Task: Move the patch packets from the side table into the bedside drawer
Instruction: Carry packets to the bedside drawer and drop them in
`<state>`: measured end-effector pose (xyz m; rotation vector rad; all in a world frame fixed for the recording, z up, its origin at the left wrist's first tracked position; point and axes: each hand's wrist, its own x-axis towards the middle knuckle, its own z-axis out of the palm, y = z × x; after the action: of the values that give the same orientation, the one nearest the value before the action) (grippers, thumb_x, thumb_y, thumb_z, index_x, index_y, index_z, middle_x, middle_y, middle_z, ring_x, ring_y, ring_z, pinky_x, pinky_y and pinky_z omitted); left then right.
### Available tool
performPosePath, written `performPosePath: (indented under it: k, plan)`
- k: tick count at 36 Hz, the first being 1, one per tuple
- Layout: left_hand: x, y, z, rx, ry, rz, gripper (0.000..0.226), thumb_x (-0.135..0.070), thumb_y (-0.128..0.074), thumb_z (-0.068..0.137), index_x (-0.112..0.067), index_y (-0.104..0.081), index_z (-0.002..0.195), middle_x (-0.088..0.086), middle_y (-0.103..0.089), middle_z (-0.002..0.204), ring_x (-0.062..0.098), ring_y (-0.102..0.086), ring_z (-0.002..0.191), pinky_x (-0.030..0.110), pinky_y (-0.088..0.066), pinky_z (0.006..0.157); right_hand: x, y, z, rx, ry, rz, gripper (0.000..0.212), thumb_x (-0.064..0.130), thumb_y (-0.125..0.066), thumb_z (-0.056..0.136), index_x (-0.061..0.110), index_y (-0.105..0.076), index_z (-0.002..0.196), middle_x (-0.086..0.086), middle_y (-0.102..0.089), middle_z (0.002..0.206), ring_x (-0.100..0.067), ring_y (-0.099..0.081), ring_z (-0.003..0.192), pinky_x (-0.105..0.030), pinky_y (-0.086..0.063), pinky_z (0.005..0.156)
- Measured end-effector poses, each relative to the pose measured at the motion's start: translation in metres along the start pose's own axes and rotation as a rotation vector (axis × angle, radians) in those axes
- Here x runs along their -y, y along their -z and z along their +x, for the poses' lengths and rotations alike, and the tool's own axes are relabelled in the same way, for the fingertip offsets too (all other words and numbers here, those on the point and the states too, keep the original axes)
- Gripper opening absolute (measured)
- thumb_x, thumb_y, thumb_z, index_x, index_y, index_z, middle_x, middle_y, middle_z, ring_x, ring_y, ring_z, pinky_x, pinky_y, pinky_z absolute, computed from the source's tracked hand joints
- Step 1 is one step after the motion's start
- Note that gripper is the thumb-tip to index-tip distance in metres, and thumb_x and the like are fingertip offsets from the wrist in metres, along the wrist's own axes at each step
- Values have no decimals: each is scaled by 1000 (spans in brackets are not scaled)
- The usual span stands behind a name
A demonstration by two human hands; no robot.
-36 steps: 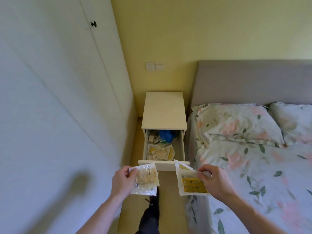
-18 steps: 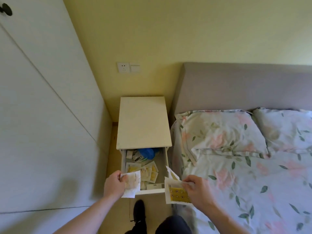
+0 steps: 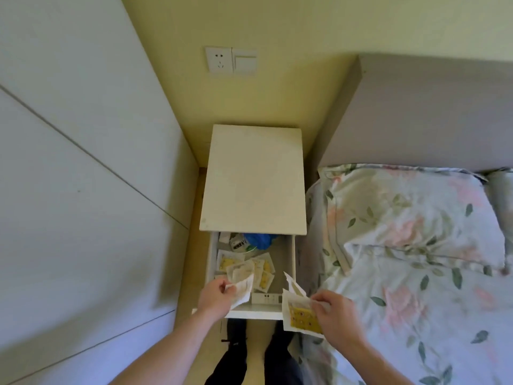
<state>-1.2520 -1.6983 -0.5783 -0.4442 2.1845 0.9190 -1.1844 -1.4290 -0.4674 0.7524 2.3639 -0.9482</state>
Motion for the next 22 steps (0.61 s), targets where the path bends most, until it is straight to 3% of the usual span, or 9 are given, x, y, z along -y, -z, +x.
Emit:
performPosePath:
  k: [5,8,11,13,16,20,22]
  plan:
    - [16,-2,3,9,53,18,14,-23,-58,95,-13,-67,92,4,-69,90,19,-63,81,30,-47,66,4,-5,6,28,20,-28,19,16,-64,91,29,-75,83,19,-65,71,4,-57,69,-7,-42,56]
    - [11,0,8,-1,50,-21,10,-20,-56,96,-18,-66,95,1,-68,96,15,-60,84,23,-43,61,4,-7,8,39,17,-26,18,17,-64,92,29,-74,83,19,-65,71,4,-57,70,-8,-42,57]
    - [2,2,19,27,92,-114,12,-21,-56,96,-24,-63,105,1,-67,108,18,-62,94,29,-52,70,4,-8,11,29,18,-6,16,20,-65,92,30,-74,82,18,-66,73,3,-58,71,-10,-42,55]
    - [0,3,26,45,139,-163,24,-21,-60,94,-25,-60,118,3,-68,120,20,-64,100,34,-56,79,2,-10,13,27,12,-2,16,22,-64,93,30,-74,83,18,-66,75,2,-59,71,-11,-40,53]
    - [-2,3,29,53,226,-128,54,-25,-68,91,-18,-47,141,5,-61,136,25,-61,114,29,-48,83,1,-14,18,19,3,14,15,23,-63,94,30,-74,85,18,-67,77,1,-60,73,-11,-41,54]
    - [5,5,32,80,237,-68,58,-29,-72,90,-17,-46,141,4,-58,139,24,-58,119,28,-46,84,1,-22,26,34,14,2,17,22,-61,96,29,-75,89,20,-65,81,1,-59,77,-12,-40,58]
    - [10,6,32,87,202,-59,56,-29,-72,90,-19,-47,139,1,-58,136,19,-58,114,24,-49,76,0,-30,33,47,19,-12,17,23,-60,96,29,-74,89,21,-64,81,2,-58,77,-13,-42,60]
